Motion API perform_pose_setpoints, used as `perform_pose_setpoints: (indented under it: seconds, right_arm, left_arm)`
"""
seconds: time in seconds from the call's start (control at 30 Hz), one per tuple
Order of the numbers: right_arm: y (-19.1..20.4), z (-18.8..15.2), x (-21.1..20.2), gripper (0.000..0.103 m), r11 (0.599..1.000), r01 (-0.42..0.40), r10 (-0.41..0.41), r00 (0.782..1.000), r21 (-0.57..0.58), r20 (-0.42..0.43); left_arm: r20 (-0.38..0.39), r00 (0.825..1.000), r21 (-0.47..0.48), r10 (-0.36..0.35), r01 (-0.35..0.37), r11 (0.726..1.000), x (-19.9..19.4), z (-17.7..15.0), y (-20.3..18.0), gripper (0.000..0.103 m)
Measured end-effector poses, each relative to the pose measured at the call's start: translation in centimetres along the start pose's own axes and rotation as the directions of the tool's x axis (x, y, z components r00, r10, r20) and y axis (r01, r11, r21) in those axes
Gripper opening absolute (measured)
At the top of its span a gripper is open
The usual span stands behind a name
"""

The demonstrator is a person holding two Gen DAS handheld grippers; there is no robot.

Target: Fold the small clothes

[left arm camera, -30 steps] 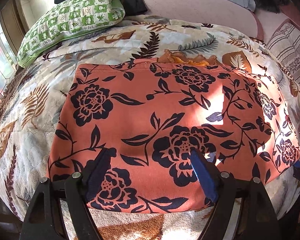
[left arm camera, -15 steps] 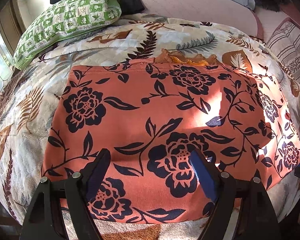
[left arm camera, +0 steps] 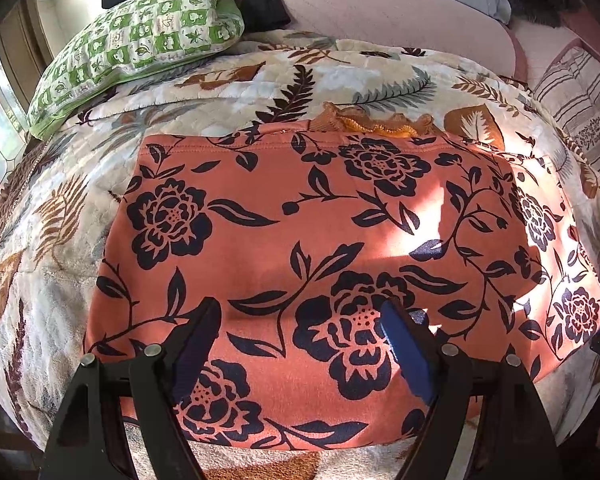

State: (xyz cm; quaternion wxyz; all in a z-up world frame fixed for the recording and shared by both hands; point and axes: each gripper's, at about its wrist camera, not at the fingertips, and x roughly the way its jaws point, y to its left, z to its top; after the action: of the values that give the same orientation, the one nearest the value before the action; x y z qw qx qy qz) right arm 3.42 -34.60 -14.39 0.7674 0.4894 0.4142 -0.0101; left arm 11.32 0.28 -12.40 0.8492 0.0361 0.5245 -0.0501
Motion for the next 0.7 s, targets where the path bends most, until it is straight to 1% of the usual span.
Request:
perform_pose_setpoints:
  seconds: [0.1,0.17,0.23,0.27,0.33,0.37,0.4,0.47,0.53,0.57,0.6,0.63,0.67,0.7]
  right_arm:
    - [-0.8,0.1,0.7,0.085,0.999,0.014,-0.013,1.000,0.031,-0.023]
    - [-0.9,0.1,0.7,0.085,1.000,0.010,-0.010,1.000,0.029,-0.018]
    - [-0.7,0.1,0.9,0.085,1.000,0.015,-0.015,1.000,0.017,-0.024]
    - [-0.6,0.2,1.0,0.084,1.000,0.015,-0.015,0.999,0.013,-0.028]
    - [-0.3,0.3,0.9,0.080,1.000,0.013,-0.013,1.000,-0.005,-0.028]
    - [0.0,0.3,0.7,0.073,1.000,0.014,-0.015,1.000,-0.020,-0.025]
    - [0.3,0.3,0.6,0.069,0.999,0.022,-0.022,0.999,-0.032,-0.024]
    - [0.4,0.3,0.6,0.069,0.999,0.027,-0.028,0.999,-0.034,-0.026]
    - [0.1,0.4,0.8,0.070,0.999,0.039,-0.040,0.999,-0.020,-0.035]
    - [-0.3,0.4,1.0,0.071,0.999,0.054,-0.054,0.998,0.000,-0.041]
    - [-0.6,0.4,1.2,0.073,0.998,0.064,-0.063,0.997,0.016,-0.048]
    - [-0.8,0.4,1.4,0.073,0.998,0.064,-0.063,0.997,0.021,-0.050]
    - [-0.7,0.4,1.6,0.073,0.997,0.069,-0.069,0.997,0.015,-0.047]
    - [-0.5,0.3,1.7,0.073,0.997,0.078,-0.078,0.996,0.000,-0.048]
  left_arm:
    - [-0.002,1.000,0.005,0.000,0.000,1.000,0.2,0.1,-0.1,0.082]
    - [-0.009,1.000,0.007,0.000,0.000,1.000,0.8,0.2,-0.2,0.083]
    - [-0.035,0.999,0.017,0.012,-0.012,1.000,1.9,0.1,-0.3,0.087]
    - [-0.031,0.999,0.030,0.024,-0.023,0.999,2.1,0.1,-0.4,0.088]
    - [-0.025,0.999,0.040,0.030,-0.029,0.999,1.9,0.1,-0.6,0.089]
    - [-0.027,0.999,0.033,0.022,-0.021,0.999,1.7,0.1,-0.5,0.089]
    - [-0.026,1.000,0.024,0.012,-0.012,1.000,1.4,0.2,-0.3,0.089]
    - [0.006,1.000,0.005,-0.007,0.007,1.000,0.4,0.3,0.0,0.089]
    - [0.039,0.999,0.008,-0.003,0.003,1.000,-0.2,0.4,0.1,0.089]
    - [0.040,0.999,0.009,0.002,-0.002,1.000,0.1,0.3,0.2,0.091]
    - [0.020,1.000,0.007,0.008,-0.008,1.000,0.9,0.2,0.3,0.091]
    - [-0.025,1.000,0.010,0.012,-0.012,1.000,2.1,-0.1,0.3,0.092]
    - [-0.042,0.999,0.019,0.019,-0.018,1.000,3.0,-0.4,0.3,0.097]
    - [-0.011,0.999,0.026,0.034,-0.034,0.999,3.1,-0.5,0.3,0.101]
